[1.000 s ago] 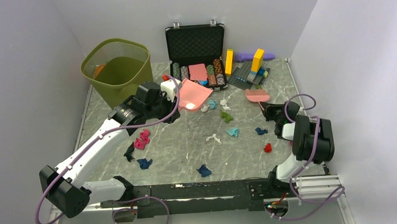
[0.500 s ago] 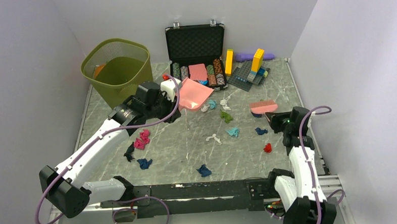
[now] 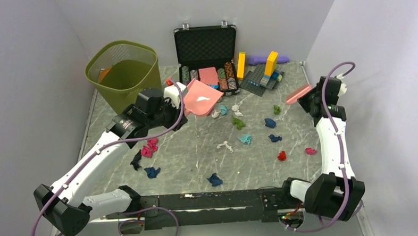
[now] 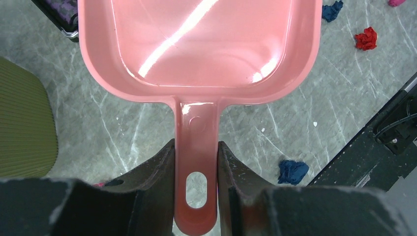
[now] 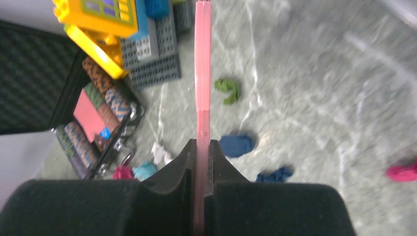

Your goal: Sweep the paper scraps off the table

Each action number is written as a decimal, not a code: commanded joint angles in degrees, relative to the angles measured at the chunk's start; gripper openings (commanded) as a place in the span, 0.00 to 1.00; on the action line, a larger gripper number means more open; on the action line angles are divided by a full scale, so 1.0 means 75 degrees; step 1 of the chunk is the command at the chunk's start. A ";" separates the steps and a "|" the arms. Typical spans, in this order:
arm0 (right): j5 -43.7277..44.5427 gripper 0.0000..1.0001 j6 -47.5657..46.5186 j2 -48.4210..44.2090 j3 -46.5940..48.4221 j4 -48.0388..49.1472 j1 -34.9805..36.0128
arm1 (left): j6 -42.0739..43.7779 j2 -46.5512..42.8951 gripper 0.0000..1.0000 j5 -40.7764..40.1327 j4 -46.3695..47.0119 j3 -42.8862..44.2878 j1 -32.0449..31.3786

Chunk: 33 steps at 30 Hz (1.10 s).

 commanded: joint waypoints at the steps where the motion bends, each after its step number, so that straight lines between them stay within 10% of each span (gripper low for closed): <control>1: 0.1422 0.00 -0.1278 0.0081 0.0786 -0.0473 -0.0017 | 0.0217 -0.0262 0.00 -0.0098 0.0109 -0.0072 0.0035; 16: 0.7477 0.00 -0.1560 0.3665 0.3464 -0.5513 0.1132 | 0.0053 -0.0651 0.00 0.0630 0.0926 -0.1083 0.0021; 33: 0.3659 0.00 -0.0574 0.5316 0.2807 -0.6790 0.4472 | -0.0287 -0.0767 0.00 0.0421 0.0741 -0.1016 0.0021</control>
